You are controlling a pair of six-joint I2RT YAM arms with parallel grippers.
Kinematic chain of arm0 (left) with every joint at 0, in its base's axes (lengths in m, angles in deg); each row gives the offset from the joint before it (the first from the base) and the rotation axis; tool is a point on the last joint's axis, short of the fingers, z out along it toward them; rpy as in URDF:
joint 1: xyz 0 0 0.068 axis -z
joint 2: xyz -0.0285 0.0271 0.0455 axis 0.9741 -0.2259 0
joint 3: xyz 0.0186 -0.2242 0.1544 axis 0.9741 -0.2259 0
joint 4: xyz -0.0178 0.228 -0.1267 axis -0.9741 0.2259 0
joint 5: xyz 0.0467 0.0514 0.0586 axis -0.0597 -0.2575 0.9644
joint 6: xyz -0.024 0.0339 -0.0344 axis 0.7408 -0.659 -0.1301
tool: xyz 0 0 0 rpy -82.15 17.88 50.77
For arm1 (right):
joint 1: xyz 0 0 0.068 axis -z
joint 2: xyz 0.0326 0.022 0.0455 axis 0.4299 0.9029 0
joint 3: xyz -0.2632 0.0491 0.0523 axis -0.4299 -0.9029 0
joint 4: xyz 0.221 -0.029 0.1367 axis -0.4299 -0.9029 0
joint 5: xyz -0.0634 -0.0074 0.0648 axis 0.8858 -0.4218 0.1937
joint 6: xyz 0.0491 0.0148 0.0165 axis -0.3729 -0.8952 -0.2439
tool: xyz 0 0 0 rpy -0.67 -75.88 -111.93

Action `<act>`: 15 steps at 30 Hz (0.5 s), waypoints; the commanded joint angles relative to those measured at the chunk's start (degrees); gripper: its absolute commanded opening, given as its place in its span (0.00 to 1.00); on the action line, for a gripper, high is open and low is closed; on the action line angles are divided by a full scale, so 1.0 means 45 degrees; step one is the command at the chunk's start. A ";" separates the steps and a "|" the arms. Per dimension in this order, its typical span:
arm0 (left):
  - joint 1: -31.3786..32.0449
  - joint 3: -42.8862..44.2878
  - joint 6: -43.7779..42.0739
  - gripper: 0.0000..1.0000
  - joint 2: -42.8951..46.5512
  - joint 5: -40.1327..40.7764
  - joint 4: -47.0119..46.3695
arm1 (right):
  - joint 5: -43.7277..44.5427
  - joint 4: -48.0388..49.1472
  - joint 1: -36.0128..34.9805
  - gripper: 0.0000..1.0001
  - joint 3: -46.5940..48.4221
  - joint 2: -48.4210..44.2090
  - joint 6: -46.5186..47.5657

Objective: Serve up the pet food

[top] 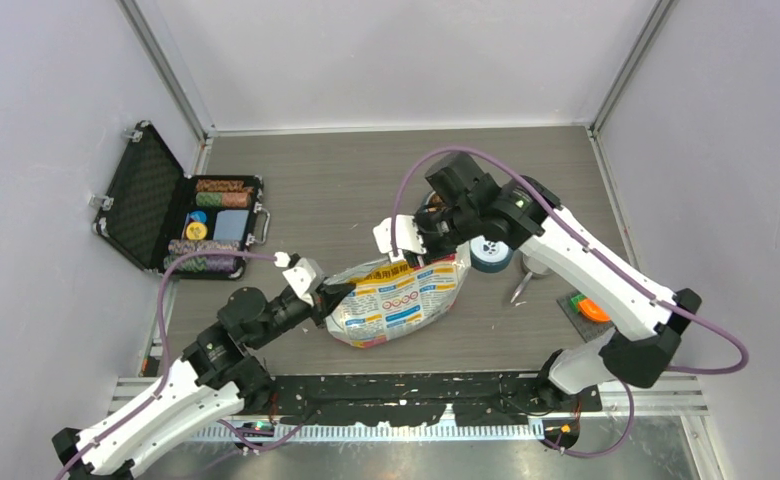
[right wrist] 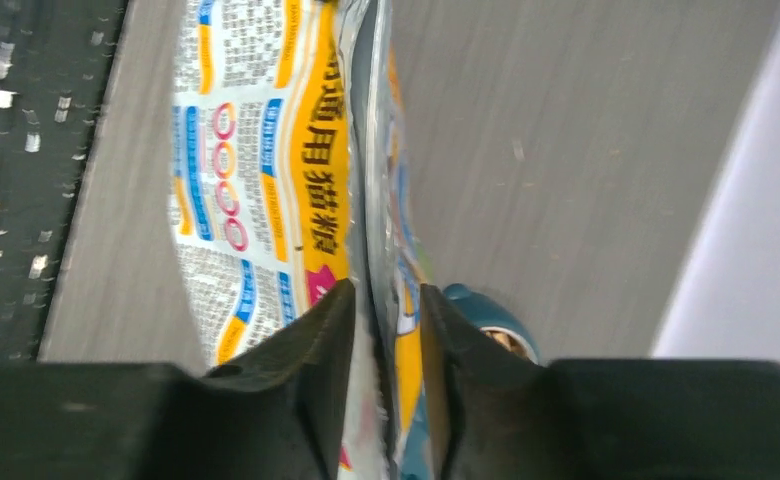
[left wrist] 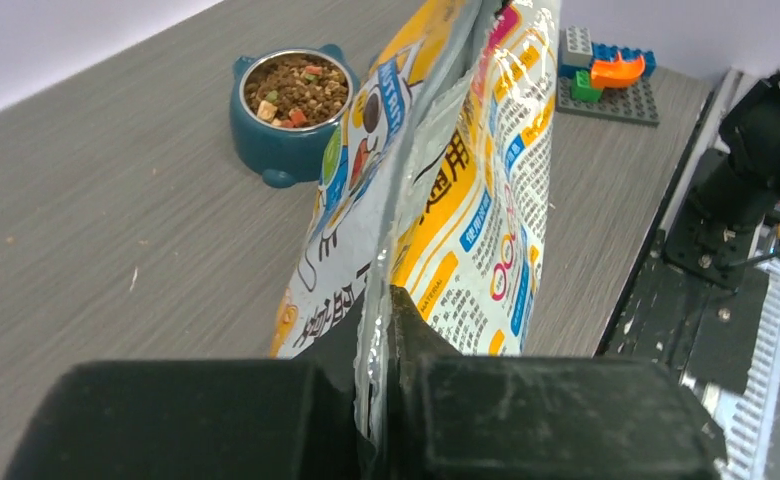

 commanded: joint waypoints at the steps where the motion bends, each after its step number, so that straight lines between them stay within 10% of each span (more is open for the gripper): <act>1: -0.0121 0.1227 0.1745 0.00 -0.0691 0.1836 -0.1663 | 0.0233 0.3007 -0.0152 0.44 -0.0869 -0.1575 -0.0533; 15: -0.0121 0.0954 0.2281 0.00 -0.0077 0.0990 -0.1546 | 0.1062 0.4506 -0.2961 0.65 -0.0634 -0.0185 -0.1374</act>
